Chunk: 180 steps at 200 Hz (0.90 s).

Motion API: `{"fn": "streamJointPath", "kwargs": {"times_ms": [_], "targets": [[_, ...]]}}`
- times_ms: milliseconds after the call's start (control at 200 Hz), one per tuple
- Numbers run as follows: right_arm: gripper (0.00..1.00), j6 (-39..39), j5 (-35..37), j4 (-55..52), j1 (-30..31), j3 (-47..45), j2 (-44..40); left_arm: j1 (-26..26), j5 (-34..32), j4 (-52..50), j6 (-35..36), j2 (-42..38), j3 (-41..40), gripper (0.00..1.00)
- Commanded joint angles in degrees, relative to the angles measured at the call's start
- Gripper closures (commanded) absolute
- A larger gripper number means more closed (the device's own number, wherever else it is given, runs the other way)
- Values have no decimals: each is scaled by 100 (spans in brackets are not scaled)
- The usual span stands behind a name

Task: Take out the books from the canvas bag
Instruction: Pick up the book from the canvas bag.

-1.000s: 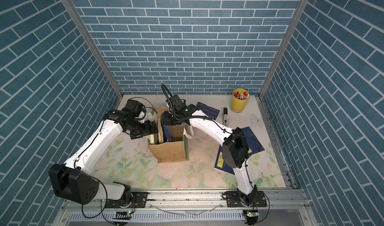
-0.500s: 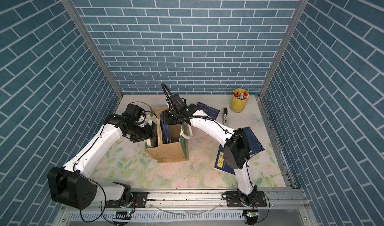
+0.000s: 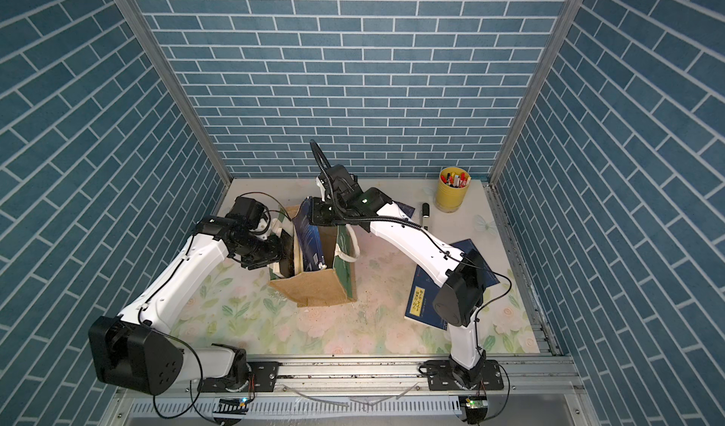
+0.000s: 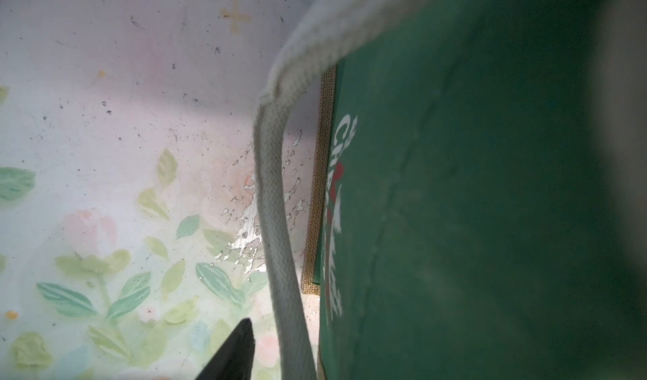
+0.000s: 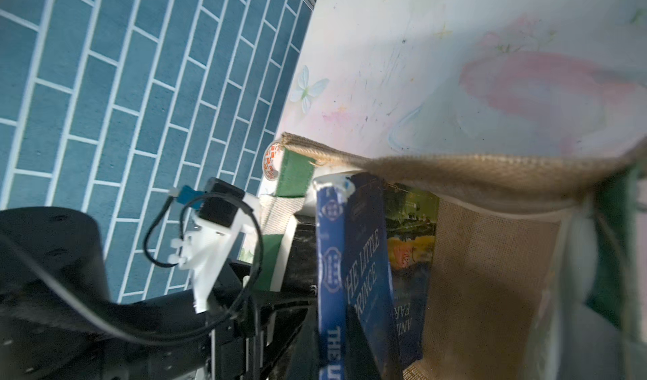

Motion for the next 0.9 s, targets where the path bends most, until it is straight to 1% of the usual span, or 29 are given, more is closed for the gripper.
{"fn": "streamJointPath", "kwargs": {"times_ms": [0,200,560,735,895], "targets": [[100,34,142,-23,28,501,-270,51,-129,-147,-6,9,-129,41],[100,-149,362,-409,-36,1129,-191,63,-108,-141,-3,-28,-92,41],[100,-132,564,-325,-422,1385,-528,105,46,-13,-12,-90,-147,41],[100,-11,620,-118,-783,1316,-814,109,83,6,-8,-104,-194,41],[100,300,573,532,-1181,829,-1195,105,87,-3,-8,-96,-193,41]]}}
